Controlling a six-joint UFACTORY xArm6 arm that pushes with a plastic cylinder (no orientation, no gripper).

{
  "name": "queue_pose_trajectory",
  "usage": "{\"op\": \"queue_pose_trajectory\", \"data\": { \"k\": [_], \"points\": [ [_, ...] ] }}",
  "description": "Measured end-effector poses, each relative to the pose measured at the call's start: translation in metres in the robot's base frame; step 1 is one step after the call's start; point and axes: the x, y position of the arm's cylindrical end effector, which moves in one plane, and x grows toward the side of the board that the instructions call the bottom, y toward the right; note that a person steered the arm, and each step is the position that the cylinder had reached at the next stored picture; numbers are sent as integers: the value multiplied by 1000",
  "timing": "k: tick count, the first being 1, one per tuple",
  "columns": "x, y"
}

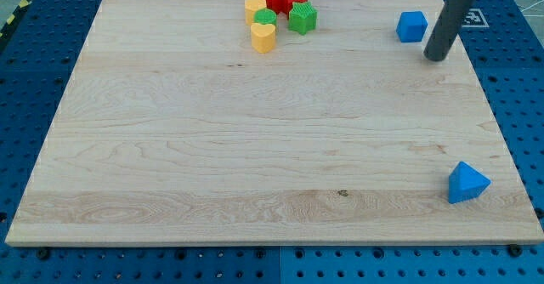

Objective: Slide the blue cube slightly down

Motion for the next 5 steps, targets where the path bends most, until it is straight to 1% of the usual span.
{"op": "queue_pose_trajectory", "data": {
  "k": [1, 2, 3, 4, 5],
  "points": [
    [3, 9],
    [-42, 17],
    [-105, 10],
    [-138, -8],
    [-119, -15]
  ]
}}
